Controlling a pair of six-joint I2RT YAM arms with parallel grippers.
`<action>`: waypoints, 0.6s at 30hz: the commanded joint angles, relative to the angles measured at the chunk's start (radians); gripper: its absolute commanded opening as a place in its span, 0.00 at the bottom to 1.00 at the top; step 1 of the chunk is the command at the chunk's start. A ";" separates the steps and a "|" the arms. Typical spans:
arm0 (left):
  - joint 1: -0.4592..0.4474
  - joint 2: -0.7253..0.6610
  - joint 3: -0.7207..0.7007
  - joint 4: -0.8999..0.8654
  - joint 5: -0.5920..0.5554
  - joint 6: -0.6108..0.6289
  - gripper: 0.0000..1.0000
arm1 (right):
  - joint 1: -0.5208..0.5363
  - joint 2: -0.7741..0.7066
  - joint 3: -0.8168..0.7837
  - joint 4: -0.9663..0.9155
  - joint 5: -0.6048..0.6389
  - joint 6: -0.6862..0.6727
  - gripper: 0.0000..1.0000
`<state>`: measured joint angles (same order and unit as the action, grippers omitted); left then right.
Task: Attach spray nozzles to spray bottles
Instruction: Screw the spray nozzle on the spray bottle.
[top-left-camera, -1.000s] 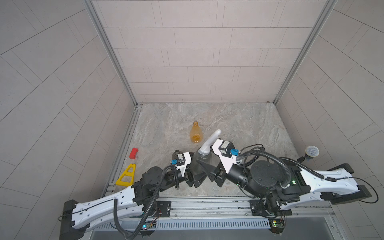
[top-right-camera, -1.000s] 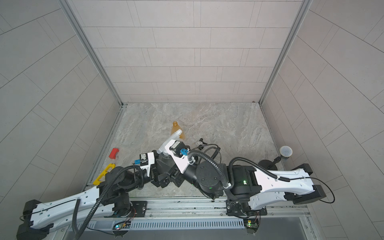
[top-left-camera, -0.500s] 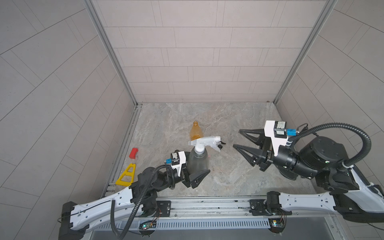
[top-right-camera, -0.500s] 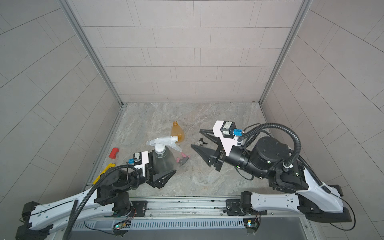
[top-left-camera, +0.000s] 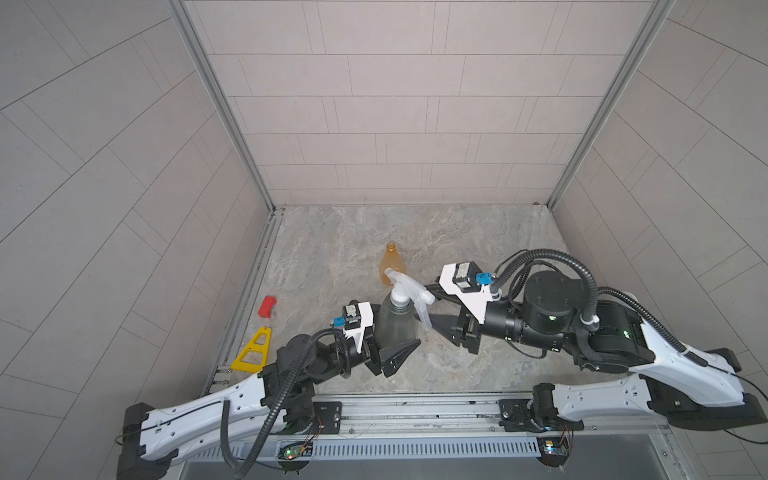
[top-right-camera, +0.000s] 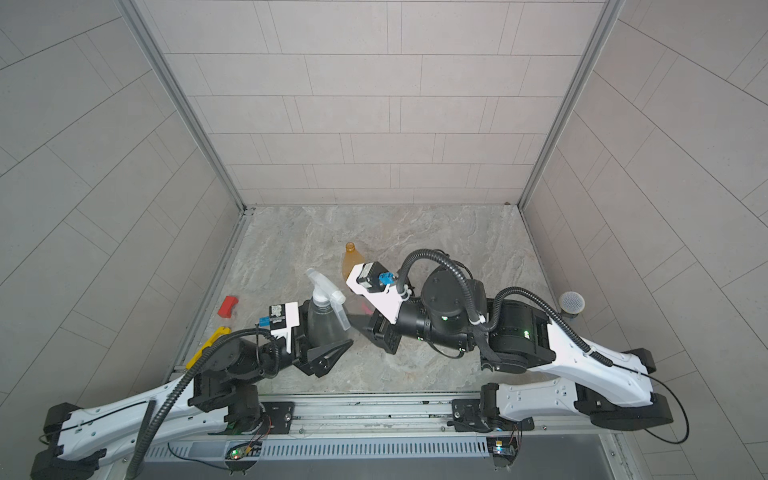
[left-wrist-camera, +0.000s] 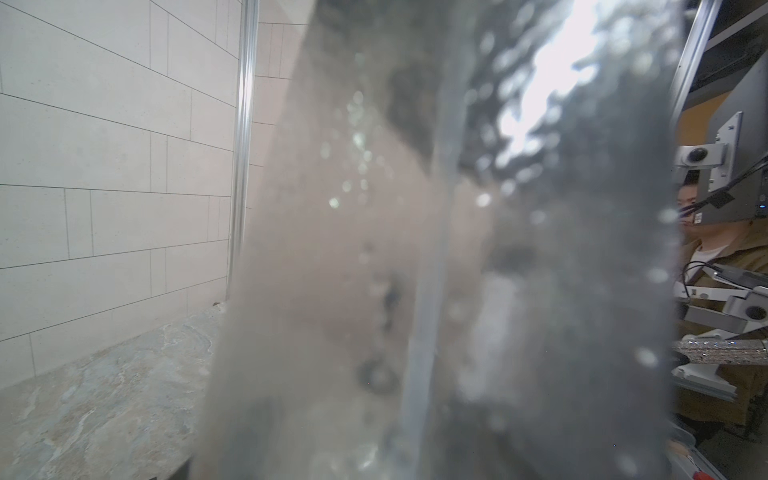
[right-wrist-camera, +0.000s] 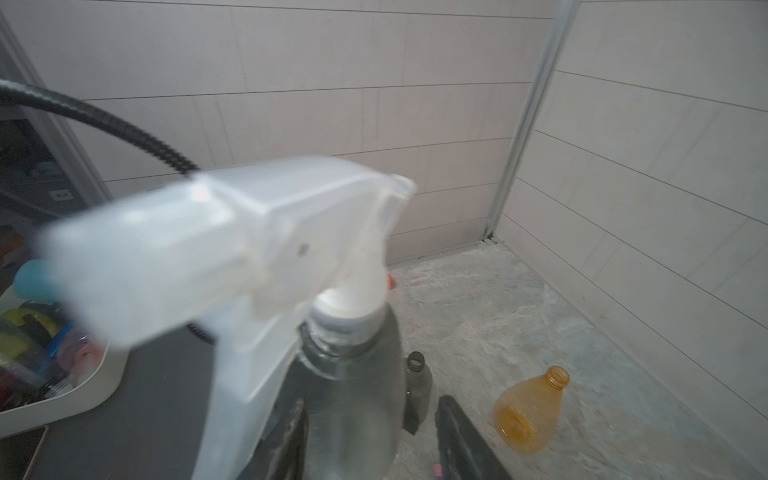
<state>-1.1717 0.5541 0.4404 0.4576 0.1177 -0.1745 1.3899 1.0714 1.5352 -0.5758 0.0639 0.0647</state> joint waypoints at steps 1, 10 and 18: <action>0.006 0.009 0.023 0.031 -0.020 0.010 0.00 | 0.130 0.000 0.031 0.012 0.106 -0.085 0.51; 0.007 -0.013 0.014 0.057 0.090 0.000 0.00 | 0.055 -0.148 -0.064 0.050 0.025 -0.064 0.59; 0.007 0.045 0.018 0.142 0.300 -0.060 0.00 | -0.297 -0.097 -0.077 0.167 -0.657 0.051 0.67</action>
<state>-1.1690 0.5888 0.4404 0.5190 0.3080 -0.2031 1.1206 0.9329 1.4658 -0.4709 -0.3111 0.0757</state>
